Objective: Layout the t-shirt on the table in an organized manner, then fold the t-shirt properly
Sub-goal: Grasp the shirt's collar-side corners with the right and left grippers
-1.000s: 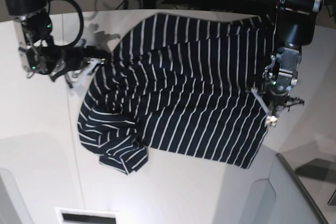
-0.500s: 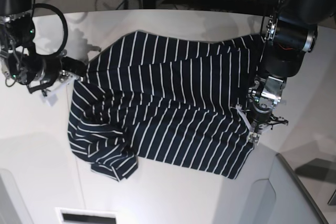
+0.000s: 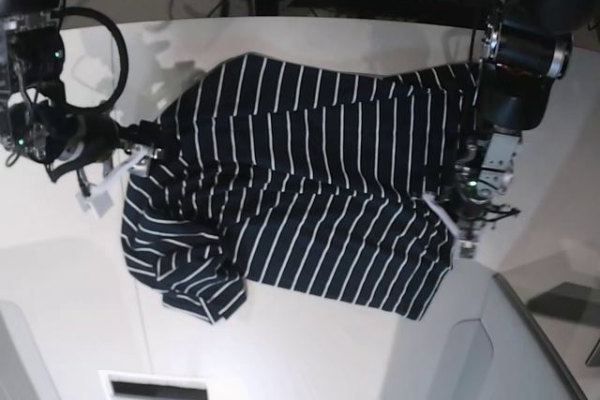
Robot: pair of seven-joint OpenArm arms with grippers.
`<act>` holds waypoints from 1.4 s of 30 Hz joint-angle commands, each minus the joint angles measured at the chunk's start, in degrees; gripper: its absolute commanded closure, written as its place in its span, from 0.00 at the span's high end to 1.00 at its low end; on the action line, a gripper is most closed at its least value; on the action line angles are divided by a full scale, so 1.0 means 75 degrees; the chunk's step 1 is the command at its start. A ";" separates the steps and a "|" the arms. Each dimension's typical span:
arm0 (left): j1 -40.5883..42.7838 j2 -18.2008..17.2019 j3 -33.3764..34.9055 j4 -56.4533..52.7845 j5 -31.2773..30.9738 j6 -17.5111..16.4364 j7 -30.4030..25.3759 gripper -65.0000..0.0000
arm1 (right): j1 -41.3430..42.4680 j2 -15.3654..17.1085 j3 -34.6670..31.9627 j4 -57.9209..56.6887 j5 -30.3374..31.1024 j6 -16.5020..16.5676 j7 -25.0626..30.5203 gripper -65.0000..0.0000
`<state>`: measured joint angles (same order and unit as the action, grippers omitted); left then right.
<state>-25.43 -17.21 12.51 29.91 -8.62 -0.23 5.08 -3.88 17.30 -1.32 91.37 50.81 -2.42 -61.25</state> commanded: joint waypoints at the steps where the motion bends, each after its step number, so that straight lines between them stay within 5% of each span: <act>1: -0.0073 -0.0290 -0.0104 0.0519 -0.0204 -0.0022 0.0114 0.00 | -0.0039 0.0102 0.0042 0.0365 0.0089 0.0023 0.0027 0.58; 5: 0.1169 -0.0981 -0.0221 0.3086 -0.0990 -0.0807 0.1157 0.00 | -0.0579 0.0255 0.0042 0.1385 -0.0755 0.0023 0.0050 0.58; 8: 0.2529 -0.1579 -0.0233 0.5243 -0.1353 -0.0854 0.1298 0.00 | -0.0977 0.0255 0.0053 0.1889 -0.1939 0.0035 0.0050 0.58; 14: 0.4768 -0.2060 -0.0772 0.7352 -0.1177 -0.0913 0.1298 0.63 | -0.1587 0.0255 0.0042 0.1854 -0.3217 0.0058 0.0988 0.58; 17: 0.5542 -0.2071 -0.1147 0.7786 -0.0696 -0.0913 0.1298 0.73 | -0.1692 0.0255 0.0018 0.1572 -0.3205 0.0058 0.1222 0.58; 19: 0.5975 -0.2071 -0.1229 0.8150 -0.0181 -0.1007 0.1298 0.73 | -0.1692 0.0255 0.0006 0.1267 -0.3217 0.0058 0.1281 0.58; 22: 0.6444 -0.2024 -0.1252 0.8560 0.0734 -0.1968 0.1321 0.73 | -0.1669 0.0255 0.0006 0.0904 -0.3205 0.0070 0.1281 0.58; 25: 0.6515 -0.1860 -0.1252 0.8384 0.1331 -0.2472 0.1333 0.72 | -0.1657 0.0255 0.0006 0.0775 -0.3205 0.0070 0.1292 0.58; 32: 0.6280 -0.1356 -0.1252 0.7435 0.2375 -0.2577 0.1321 0.71 | -0.1704 0.0255 0.0006 0.0775 -0.3193 0.0070 0.1539 0.58; 36: 0.6268 -0.1356 -0.1252 0.7282 0.2468 -0.2589 0.1321 0.49 | -0.1716 0.0255 0.0006 0.0775 -0.3193 0.0070 0.1562 0.58; 41: 0.6327 -0.1391 -0.1252 0.7282 0.2457 -0.2589 0.1333 0.00 | -0.1716 0.0243 0.0006 0.0775 -0.3182 0.0070 0.1562 0.58; 42: 0.6339 -0.1391 -0.1264 0.7294 0.2457 -0.2589 0.1333 0.00 | -0.1716 0.0243 0.0006 0.0775 -0.3182 0.0070 0.1539 0.58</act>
<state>21.96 -26.70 3.51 83.77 10.07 -19.86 15.88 -17.04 18.57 -1.50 96.36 26.74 -2.09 -50.33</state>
